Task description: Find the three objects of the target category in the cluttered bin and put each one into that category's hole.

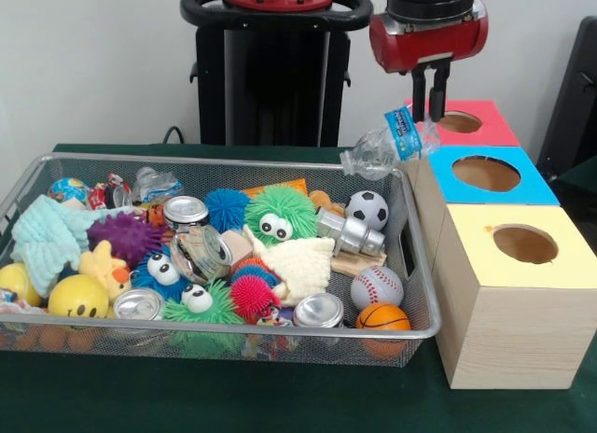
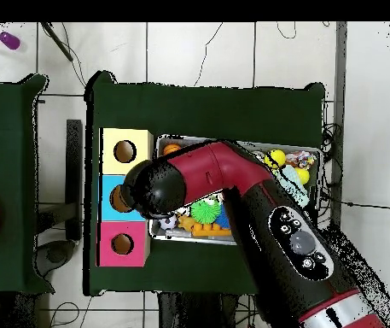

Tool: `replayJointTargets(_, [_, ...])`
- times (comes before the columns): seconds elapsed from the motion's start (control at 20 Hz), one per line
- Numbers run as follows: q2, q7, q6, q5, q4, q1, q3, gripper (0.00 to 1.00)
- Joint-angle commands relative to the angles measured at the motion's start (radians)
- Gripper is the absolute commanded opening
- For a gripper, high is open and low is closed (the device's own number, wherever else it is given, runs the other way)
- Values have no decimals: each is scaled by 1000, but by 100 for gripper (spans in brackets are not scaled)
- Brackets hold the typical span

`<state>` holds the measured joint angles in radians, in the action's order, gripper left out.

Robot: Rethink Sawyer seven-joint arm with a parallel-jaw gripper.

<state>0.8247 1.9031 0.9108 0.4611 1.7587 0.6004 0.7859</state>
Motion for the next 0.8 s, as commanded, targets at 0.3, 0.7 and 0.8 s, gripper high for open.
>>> replayJointTargets(0.3, [45, 36, 96, -28, 64, -61, -100, 0])
replayJointTargets(0.7, [75, 85, 83, -40, 92, -111, -148, 0])
replayJointTargets(0.8, [84, 97, 83, -43, 100, -125, -165, 0])
